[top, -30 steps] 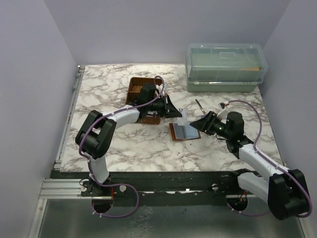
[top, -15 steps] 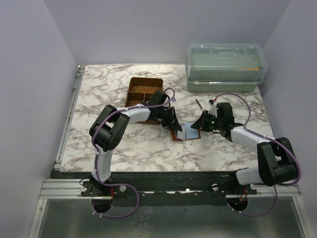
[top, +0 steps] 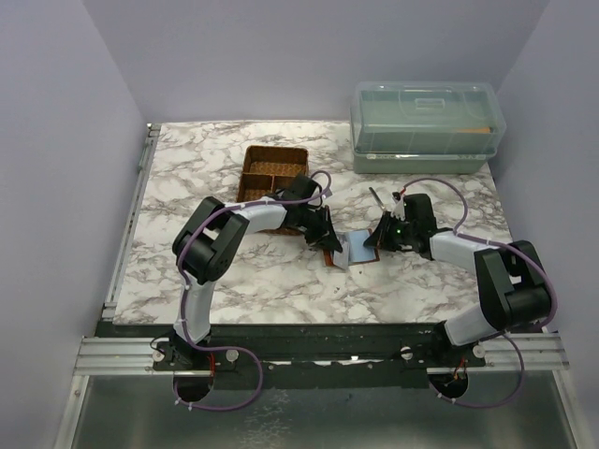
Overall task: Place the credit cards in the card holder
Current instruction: Insert the credit card into the card holder.
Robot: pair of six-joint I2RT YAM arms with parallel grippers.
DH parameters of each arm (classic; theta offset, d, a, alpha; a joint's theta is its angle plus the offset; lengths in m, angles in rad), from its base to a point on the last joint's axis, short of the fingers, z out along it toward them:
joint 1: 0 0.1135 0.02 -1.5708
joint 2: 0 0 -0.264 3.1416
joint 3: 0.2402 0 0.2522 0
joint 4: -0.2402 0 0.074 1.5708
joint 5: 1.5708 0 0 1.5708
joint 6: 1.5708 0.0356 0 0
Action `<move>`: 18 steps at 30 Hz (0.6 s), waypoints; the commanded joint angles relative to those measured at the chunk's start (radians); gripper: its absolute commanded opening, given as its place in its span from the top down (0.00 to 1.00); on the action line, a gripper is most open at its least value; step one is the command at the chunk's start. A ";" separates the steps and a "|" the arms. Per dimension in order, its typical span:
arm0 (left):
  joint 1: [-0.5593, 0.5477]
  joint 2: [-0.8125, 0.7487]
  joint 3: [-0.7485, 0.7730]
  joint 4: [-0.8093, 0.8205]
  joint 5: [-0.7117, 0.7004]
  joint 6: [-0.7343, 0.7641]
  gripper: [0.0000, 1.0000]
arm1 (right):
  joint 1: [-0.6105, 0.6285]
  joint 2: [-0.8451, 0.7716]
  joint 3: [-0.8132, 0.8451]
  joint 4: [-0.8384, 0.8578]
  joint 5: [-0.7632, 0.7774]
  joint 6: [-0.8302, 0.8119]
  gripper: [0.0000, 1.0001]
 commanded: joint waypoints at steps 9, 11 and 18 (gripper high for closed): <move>0.000 0.030 0.037 -0.018 0.010 0.016 1.00 | -0.006 0.040 0.040 -0.042 0.043 -0.011 0.94; 0.000 0.032 0.040 -0.015 0.015 0.018 1.00 | -0.005 0.046 0.043 -0.044 0.043 -0.011 0.94; 0.000 0.057 0.060 -0.009 0.038 0.012 1.00 | -0.006 0.058 0.048 -0.044 0.034 -0.013 0.94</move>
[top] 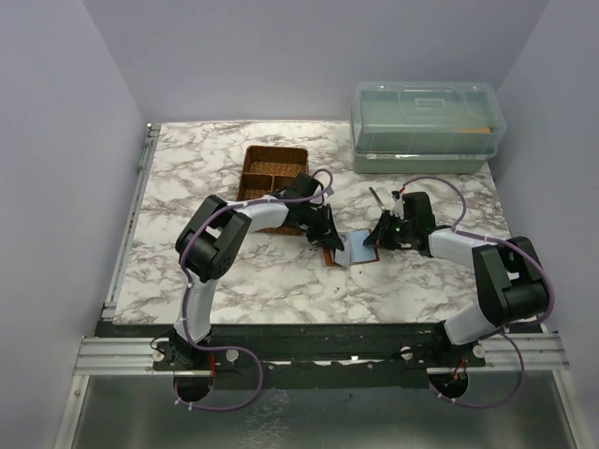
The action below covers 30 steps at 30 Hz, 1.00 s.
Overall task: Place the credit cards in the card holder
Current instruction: Insert the credit card into the card holder.
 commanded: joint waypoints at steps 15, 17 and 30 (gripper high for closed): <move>0.000 0.068 0.069 0.051 0.010 -0.026 1.00 | -0.005 0.039 0.023 -0.036 0.009 -0.016 0.94; 0.000 0.073 0.062 0.078 0.007 -0.051 1.00 | -0.004 0.040 0.022 -0.033 0.004 -0.014 0.94; 0.006 0.036 -0.092 0.318 -0.098 -0.192 1.00 | -0.005 0.047 0.018 -0.024 -0.009 -0.008 0.94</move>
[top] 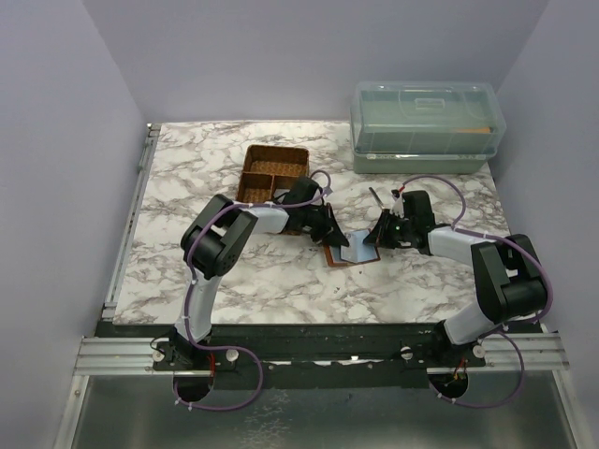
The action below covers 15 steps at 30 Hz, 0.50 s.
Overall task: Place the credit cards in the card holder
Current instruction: Insert the credit card into the card holder.
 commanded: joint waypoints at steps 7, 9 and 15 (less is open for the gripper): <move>0.024 -0.071 -0.100 0.088 -0.161 -0.038 1.00 | -0.005 0.028 0.002 -0.019 0.000 -0.001 0.94; 0.027 -0.082 -0.111 0.088 -0.180 -0.031 1.00 | -0.004 0.033 0.006 -0.022 0.001 -0.002 0.94; 0.026 -0.046 -0.111 0.139 -0.140 -0.078 1.00 | -0.004 0.036 0.001 -0.015 -0.011 0.001 0.94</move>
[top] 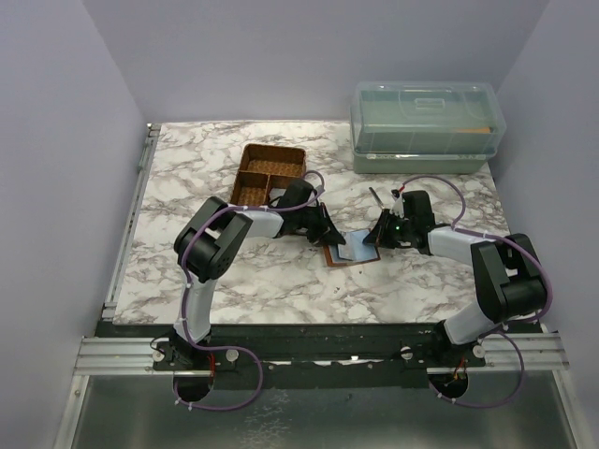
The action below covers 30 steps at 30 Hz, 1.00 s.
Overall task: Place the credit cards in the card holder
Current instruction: Insert the credit card into the card holder.
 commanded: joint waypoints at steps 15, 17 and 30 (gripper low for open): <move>-0.005 0.048 -0.046 0.174 -0.024 -0.079 1.00 | -0.005 0.007 0.003 -0.058 0.001 0.034 0.89; -0.011 0.048 -0.050 0.176 -0.023 -0.071 1.00 | -0.004 -0.020 0.017 -0.110 0.028 0.026 0.86; -0.025 0.040 -0.009 0.029 -0.034 0.046 1.00 | -0.004 -0.073 0.002 -0.177 0.111 -0.008 0.79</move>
